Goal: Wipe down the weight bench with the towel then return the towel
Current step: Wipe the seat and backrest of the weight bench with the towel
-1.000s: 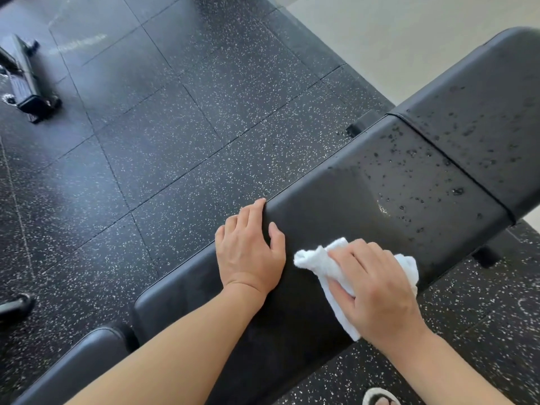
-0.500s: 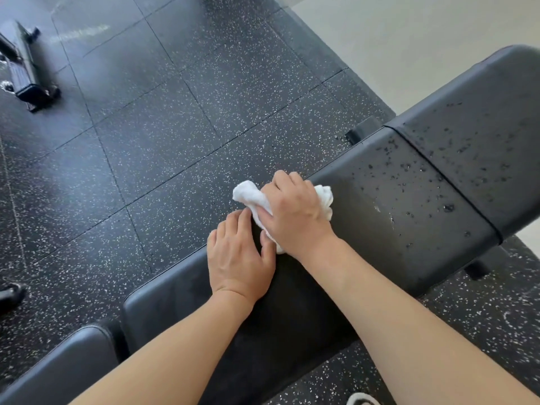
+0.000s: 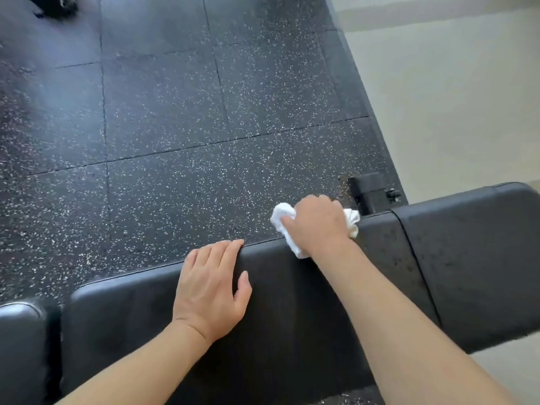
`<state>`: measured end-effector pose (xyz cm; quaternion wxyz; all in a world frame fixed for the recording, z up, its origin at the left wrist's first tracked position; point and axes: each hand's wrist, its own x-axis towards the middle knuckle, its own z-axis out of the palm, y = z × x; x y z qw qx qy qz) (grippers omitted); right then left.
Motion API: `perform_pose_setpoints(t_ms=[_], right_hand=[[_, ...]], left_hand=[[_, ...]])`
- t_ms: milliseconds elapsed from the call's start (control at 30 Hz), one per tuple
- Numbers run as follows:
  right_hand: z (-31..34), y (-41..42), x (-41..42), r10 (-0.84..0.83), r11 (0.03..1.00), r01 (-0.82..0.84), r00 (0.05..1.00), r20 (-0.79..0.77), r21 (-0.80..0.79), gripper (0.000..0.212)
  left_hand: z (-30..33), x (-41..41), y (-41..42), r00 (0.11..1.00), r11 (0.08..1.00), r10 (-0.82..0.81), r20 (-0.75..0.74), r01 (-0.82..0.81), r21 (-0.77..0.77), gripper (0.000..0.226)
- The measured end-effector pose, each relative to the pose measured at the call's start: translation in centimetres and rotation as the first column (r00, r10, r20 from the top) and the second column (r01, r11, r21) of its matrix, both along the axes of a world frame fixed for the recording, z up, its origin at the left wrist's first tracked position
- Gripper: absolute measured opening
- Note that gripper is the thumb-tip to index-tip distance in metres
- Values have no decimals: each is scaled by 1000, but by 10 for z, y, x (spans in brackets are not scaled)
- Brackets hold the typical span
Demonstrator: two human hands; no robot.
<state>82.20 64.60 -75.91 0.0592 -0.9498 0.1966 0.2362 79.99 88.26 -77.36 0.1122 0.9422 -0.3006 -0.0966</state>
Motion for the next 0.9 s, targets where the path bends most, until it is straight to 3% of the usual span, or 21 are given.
perform_pose_setpoints(t_ms=[133,233,400,500,600,800,900], right_hand=[[0,61,18,112,977,-116,993,34,176,40],[3,38,13,116,972,-120,993,32,203,45],[15,-89,-26,-1,995,-4,999,-52,-96,47],[16,-107,-27,-7,988,-10,994,-108,-157,40],[11,-68,-11,-11,999,6,995,-100,-46,43],[3,76,29,136,968,-129,991,-17,214,34],[2,76,34,76,959,-58,996,-53,279,26]], left_hand=[[1,1,-1,1000,1000,-10,-7,10,0,56],[1,1,-2,1000,1000,-14,-1,14,-5,56],[1,0,-2,1000,1000,-18,17,18,-14,57],[1,1,-3,1000,1000,-12,20,12,-17,58],[2,1,-3,1000,1000,-14,21,14,-26,58],[4,3,-2,1000,999,15,-21,-16,-30,48],[2,2,0,999,999,26,-46,-27,-37,46]])
